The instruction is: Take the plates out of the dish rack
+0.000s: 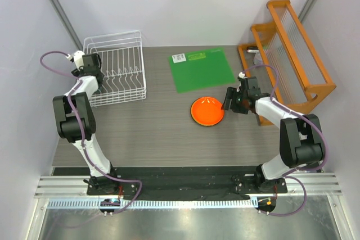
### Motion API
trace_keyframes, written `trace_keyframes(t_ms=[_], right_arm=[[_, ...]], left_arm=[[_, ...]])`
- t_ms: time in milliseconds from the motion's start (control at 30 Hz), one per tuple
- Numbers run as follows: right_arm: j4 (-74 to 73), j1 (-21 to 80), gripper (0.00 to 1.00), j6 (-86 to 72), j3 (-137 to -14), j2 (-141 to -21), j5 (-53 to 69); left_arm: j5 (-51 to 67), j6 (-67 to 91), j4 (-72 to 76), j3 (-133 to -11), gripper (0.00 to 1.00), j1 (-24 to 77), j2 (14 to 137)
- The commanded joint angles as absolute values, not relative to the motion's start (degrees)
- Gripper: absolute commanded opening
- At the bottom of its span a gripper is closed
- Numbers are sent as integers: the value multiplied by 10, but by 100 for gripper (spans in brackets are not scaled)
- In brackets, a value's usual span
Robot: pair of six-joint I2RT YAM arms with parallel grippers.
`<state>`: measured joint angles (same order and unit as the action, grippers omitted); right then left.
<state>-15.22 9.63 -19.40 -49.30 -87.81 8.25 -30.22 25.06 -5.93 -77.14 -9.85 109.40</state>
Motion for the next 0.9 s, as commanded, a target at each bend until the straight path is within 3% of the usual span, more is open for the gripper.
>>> trace_keyframes(t_ms=[0, 133, 367, 400, 500, 600, 867], right_arm=[[-136, 97, 68, -187, -513, -882, 92], [-136, 97, 68, -186, -512, -884, 93], [-135, 97, 68, -186, -515, -896, 98], [-135, 97, 69, -187, -515, -896, 99], [-135, 97, 69, -186, -516, -900, 100], [-135, 97, 68, -187, -516, -903, 101], [-134, 97, 69, -188, -516, -901, 98]], left_arm=[[-306, 271, -22, -767, 60, -111, 1065], [-300, 279, -37, -785, 49, -114, 1078], [-299, 283, -34, -790, 43, -117, 1090], [-300, 283, -33, -790, 39, -118, 1092], [-294, 281, -35, -789, 12, -120, 1097], [-291, 281, -38, -789, 0, -120, 1098], [-280, 267, -35, -780, 0, -121, 1082]])
